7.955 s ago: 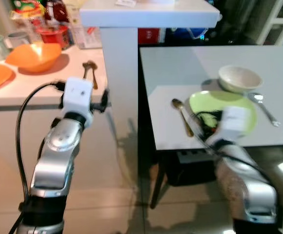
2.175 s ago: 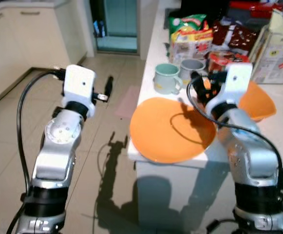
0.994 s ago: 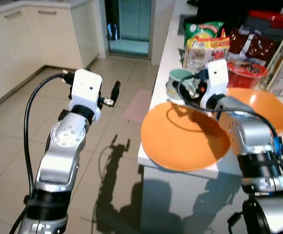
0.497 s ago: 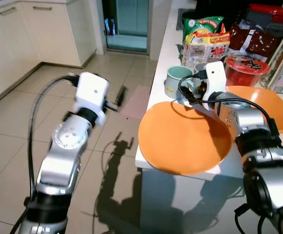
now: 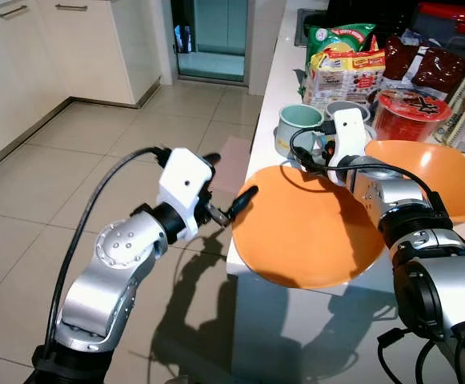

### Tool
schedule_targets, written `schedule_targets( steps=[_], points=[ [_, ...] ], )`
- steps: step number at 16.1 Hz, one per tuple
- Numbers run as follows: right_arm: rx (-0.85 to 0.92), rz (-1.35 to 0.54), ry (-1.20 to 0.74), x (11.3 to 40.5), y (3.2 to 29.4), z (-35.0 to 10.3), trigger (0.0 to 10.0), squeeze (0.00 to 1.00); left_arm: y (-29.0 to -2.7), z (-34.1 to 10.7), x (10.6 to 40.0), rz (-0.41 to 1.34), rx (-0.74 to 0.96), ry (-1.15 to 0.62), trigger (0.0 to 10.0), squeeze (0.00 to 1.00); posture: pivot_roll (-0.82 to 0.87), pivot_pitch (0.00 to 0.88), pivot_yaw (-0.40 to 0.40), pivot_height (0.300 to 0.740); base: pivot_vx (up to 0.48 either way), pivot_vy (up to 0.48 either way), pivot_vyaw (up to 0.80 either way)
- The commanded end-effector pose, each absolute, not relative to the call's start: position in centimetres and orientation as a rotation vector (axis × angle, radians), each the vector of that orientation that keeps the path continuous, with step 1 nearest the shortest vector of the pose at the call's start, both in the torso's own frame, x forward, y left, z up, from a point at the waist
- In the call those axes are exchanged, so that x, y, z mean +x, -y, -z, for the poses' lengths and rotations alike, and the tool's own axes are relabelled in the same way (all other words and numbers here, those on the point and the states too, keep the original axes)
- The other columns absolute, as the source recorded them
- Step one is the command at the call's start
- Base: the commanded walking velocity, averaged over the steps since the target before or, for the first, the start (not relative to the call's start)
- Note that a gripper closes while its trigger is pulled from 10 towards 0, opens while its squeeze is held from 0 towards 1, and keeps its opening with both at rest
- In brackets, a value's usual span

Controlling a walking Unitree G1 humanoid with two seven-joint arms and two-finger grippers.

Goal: Setting the table

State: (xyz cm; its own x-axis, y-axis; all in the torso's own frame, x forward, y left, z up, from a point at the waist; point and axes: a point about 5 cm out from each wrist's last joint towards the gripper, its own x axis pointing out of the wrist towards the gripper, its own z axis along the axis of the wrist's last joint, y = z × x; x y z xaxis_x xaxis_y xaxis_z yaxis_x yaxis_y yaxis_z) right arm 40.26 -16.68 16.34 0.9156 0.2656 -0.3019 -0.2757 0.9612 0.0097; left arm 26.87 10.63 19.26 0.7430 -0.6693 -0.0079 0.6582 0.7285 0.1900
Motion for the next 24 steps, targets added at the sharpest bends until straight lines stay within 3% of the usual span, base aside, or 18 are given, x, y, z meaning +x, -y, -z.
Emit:
schedule_targets(
  steps=[1, 2, 3, 24],
  points=[
    [-0.013, -0.290, -0.263, 40.7, 16.5, -17.6, 6.3, 0.00, -10.5, -19.6, 26.7, 0.750, 0.196, 0.067, 10.0, 0.00, 0.05, 0.000, 0.004, 0.740, 0.000, 0.000, 0.00],
    [-0.007, -0.294, -0.256, 40.7, 16.5, -17.6, 2.5, 0.00, -10.6, -19.6, 26.7, 0.752, 0.196, 0.064, 10.0, 0.00, 0.05, 0.000, 0.004, 0.740, 0.000, 0.000, 0.00],
    [0.000, -0.298, -0.249, 40.8, 16.4, -17.7, 0.0, 0.00, -10.6, -19.7, 26.7, 0.753, 0.197, 0.063, 10.0, 0.00, 0.06, 0.000, 0.005, 0.740, 0.000, 0.000, 0.00],
    [0.111, -0.331, -0.181, 40.9, 16.6, -18.7, 0.0, 0.00, -10.3, -20.0, 27.7, 0.777, 0.200, 0.081, 10.0, 0.00, 0.04, 0.000, 0.029, 0.740, 0.000, 0.000, 0.00]
  ],
)
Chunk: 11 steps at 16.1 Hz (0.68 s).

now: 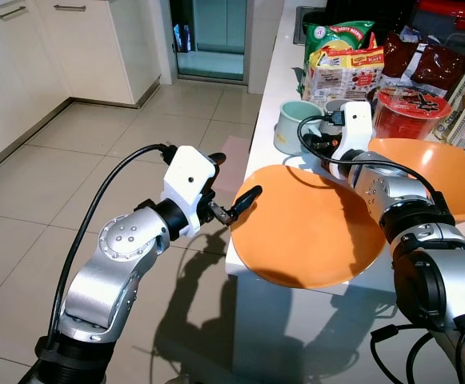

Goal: Setting the table

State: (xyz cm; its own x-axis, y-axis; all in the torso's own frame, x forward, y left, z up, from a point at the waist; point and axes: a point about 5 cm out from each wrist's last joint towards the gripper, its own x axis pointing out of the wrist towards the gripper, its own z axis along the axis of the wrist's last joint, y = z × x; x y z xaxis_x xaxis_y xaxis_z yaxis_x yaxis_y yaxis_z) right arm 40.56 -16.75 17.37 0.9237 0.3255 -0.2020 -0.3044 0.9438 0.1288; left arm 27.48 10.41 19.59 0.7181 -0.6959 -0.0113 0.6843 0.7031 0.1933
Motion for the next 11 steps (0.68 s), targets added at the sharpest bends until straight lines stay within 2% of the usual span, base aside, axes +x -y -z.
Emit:
schedule_targets(
  steps=[1, 5, 8, 11],
  points=[
    [0.114, -0.331, -0.174, 41.0, 16.5, -18.8, 0.0, 0.00, -10.4, -20.0, 27.7, 0.772, 0.203, 0.084, 10.0, 0.00, 0.04, 0.000, 0.029, 0.740, 0.000, 0.000, 0.00],
    [0.131, -0.338, -0.121, 41.2, 16.2, -19.7, 0.0, 0.00, -10.8, -20.2, 27.9, 0.715, 0.215, 0.105, 10.0, 0.00, 0.05, 0.000, 0.017, 0.740, 0.000, 0.000, 0.00],
    [0.113, -0.420, 0.098, 41.4, 15.0, -24.0, 0.0, 0.00, -12.6, -20.9, 29.9, 0.459, 0.213, 0.133, 10.0, 0.00, 0.05, 0.000, 0.008, 0.740, 0.000, 0.000, 0.00],
    [0.092, -0.436, 0.263, 40.5, 14.4, -26.7, 0.0, 0.00, -13.4, -21.5, 30.0, 0.378, 0.203, 0.153, 10.0, 0.00, 0.06, 0.000, -0.006, 0.740, 0.000, 0.000, 0.00]
  ],
)
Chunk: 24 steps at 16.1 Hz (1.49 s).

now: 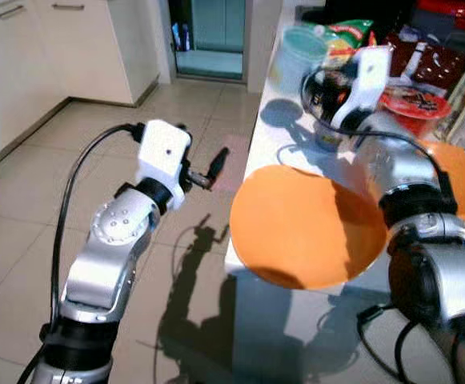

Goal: Setting the table

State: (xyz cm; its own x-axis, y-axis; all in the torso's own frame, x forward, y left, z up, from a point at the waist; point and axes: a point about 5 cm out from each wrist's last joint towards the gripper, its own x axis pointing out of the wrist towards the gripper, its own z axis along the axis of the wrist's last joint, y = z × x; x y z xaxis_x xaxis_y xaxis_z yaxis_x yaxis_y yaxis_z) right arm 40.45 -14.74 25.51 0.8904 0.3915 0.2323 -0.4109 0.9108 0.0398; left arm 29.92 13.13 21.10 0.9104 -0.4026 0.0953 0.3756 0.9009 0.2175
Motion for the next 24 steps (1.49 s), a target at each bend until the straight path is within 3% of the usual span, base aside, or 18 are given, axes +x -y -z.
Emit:
schedule_targets(
  steps=[1, 3, 6, 11, 20, 24],
  points=[
    [0.070, -0.413, 0.318, 39.7, 14.3, -27.6, 0.0, 0.00, -13.7, -21.6, 29.9, 0.364, 0.207, 0.154, 10.0, 0.00, 0.06, 0.000, -0.009, 0.740, 0.000, 0.000, 0.00],
    [0.060, -0.317, 0.423, 37.0, 14.4, -28.9, 10.0, 0.00, -13.9, -21.3, 29.9, 0.357, 0.202, 0.144, 10.0, 0.00, 0.02, 0.000, 0.019, 0.740, 0.000, 0.000, 0.00],
    [0.039, -0.168, 0.538, 32.8, 15.4, -28.8, 10.0, 0.00, -12.9, -21.6, 29.9, 0.369, 0.193, 0.159, 10.0, 0.00, 0.02, 0.000, 0.009, 0.740, 0.000, 0.000, 0.00],
    [0.026, -0.149, 0.446, 29.6, 14.6, -25.9, 10.0, 0.00, -12.9, -21.4, 29.7, 0.370, 0.187, 0.160, 10.0, 0.00, 0.01, 0.000, 0.006, 0.740, -0.168, 0.000, 0.00],
    [0.044, -0.126, 0.360, 28.7, 14.1, -24.7, 10.0, 0.00, -13.4, -21.7, 29.8, 0.337, 0.192, 0.172, 10.0, 0.00, 0.03, 0.000, -0.001, 0.740, -0.287, 0.000, 0.00],
    [0.038, -0.104, 0.315, 28.2, 14.4, -23.6, 10.0, 0.00, -13.3, -21.2, 30.0, 0.306, 0.165, 0.160, 10.0, 0.00, 0.02, 0.000, 0.007, 0.740, 0.000, 0.000, 0.00]
  ],
)
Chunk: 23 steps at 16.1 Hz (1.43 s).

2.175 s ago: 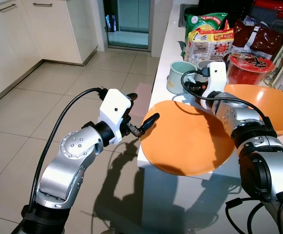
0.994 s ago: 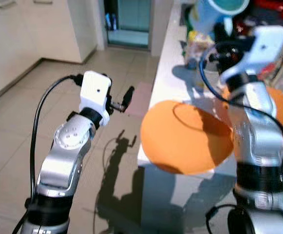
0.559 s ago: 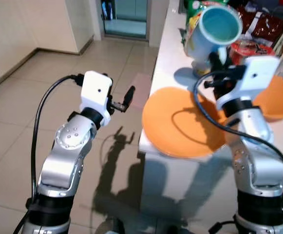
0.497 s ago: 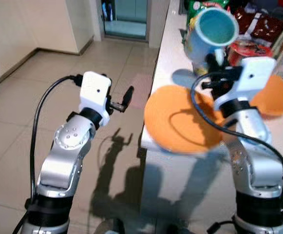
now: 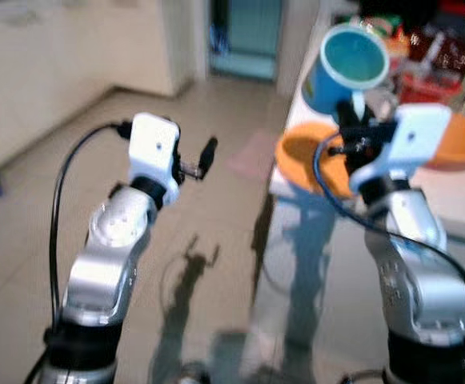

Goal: Setting the table

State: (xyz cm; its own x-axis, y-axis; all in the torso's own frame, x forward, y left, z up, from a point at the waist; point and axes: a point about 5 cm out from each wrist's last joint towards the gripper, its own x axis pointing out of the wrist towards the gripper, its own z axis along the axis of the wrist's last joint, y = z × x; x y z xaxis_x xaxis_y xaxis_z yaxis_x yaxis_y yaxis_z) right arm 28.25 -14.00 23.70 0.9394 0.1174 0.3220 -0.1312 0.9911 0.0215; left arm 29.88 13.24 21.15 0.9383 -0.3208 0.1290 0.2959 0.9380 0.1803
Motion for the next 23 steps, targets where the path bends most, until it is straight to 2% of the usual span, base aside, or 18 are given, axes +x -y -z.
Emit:
schedule_targets(
  steps=[1, 3, 10, 15, 19, 23],
  points=[
    [0.040, -0.095, 0.296, 28.3, 14.5, -23.3, 10.0, 0.00, -13.4, -21.4, 30.0, 0.300, 0.165, 0.163, 10.0, 0.00, 0.04, 0.000, 0.003, 0.740, 0.000, 0.000, 0.00],
    [0.028, -0.091, 0.280, 28.4, 14.3, -22.7, 10.0, 0.00, -14.0, -21.2, 30.3, 0.262, 0.159, 0.159, 10.0, 0.00, 0.02, 0.000, 0.017, 0.740, 0.000, 0.000, 0.00],
    [-0.060, -0.093, 0.190, 27.7, 14.9, -20.2, 10.0, 0.00, -14.0, -19.9, 30.4, 0.247, 0.155, 0.118, 10.0, 0.00, 0.00, 0.000, 0.028, 0.740, 0.000, -0.480, 0.00],
    [-0.047, -0.078, 0.163, 27.9, 15.3, -19.6, 10.0, 0.00, -14.1, -19.9, 30.4, 0.233, 0.155, 0.121, 10.0, 0.00, 0.00, 0.000, 0.021, 0.740, 0.000, -0.480, 0.00],
    [0.011, -0.027, 0.127, 27.4, 16.3, -18.7, 10.0, 0.00, -13.4, -20.0, 30.3, 0.251, 0.150, 0.128, 10.0, 0.00, 0.01, 0.000, 0.016, 0.740, 0.000, -0.480, 0.00],
    [0.020, -0.036, 0.130, 26.5, 16.0, -18.2, 10.0, 0.00, -13.7, -19.9, 30.8, 0.241, 0.148, 0.124, 10.0, 0.00, -0.01, 0.000, 0.033, 0.740, 0.000, -0.480, 0.00]
  ],
)
